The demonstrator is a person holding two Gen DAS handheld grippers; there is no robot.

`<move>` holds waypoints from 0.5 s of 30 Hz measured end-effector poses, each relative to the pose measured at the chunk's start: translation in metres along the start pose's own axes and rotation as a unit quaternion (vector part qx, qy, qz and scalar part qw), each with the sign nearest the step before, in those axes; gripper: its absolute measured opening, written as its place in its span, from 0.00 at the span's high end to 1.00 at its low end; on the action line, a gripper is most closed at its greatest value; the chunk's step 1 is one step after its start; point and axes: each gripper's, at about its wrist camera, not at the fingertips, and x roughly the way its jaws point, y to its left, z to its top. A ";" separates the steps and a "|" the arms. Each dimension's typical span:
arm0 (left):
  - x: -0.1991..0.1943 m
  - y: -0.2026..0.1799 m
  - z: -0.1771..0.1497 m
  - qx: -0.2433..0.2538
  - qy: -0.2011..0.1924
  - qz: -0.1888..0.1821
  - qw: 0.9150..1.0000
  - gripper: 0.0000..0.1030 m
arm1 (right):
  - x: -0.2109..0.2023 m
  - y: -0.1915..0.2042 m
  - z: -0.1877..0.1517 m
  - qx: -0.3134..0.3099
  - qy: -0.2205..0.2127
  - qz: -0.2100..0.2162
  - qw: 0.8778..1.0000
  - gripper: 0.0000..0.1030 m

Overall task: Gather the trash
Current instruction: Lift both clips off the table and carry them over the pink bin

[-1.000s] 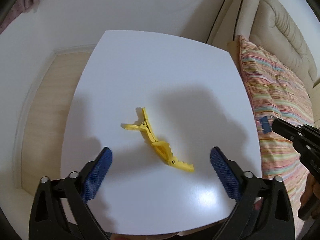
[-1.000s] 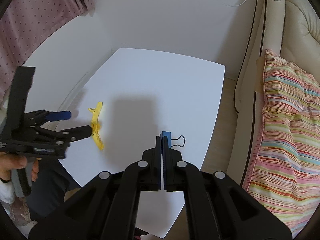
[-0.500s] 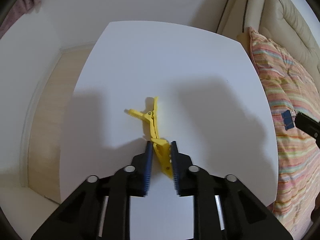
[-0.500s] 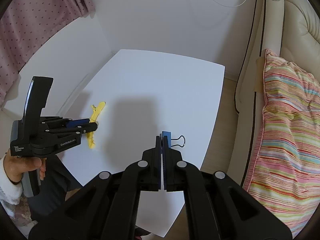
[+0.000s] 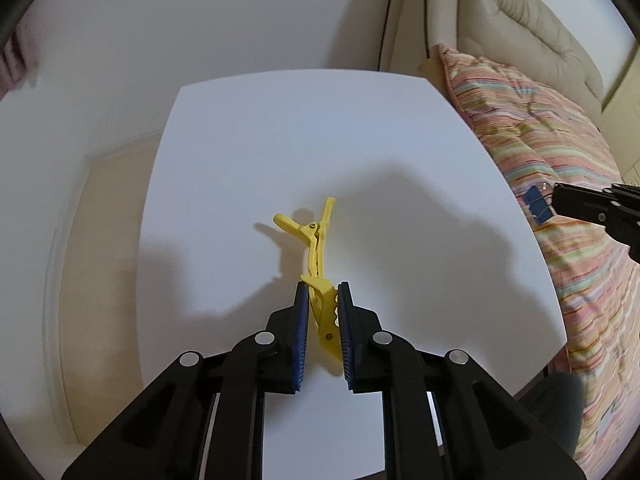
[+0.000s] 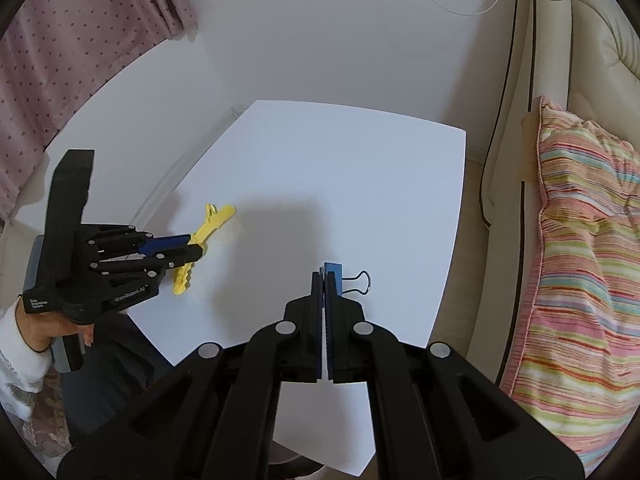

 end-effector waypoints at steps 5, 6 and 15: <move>-0.016 -0.003 -0.008 0.026 -0.020 -0.006 0.999 0.86 | -0.006 0.008 -0.008 -0.003 -0.008 0.003 1.000 0.99; -0.020 -0.004 -0.009 0.029 -0.023 -0.008 0.999 0.86 | -0.008 0.012 -0.010 -0.005 -0.009 0.004 1.000 0.99; -0.064 -0.016 -0.028 0.061 -0.057 -0.035 0.996 0.86 | -0.040 0.041 -0.031 -0.026 -0.036 0.009 0.999 0.99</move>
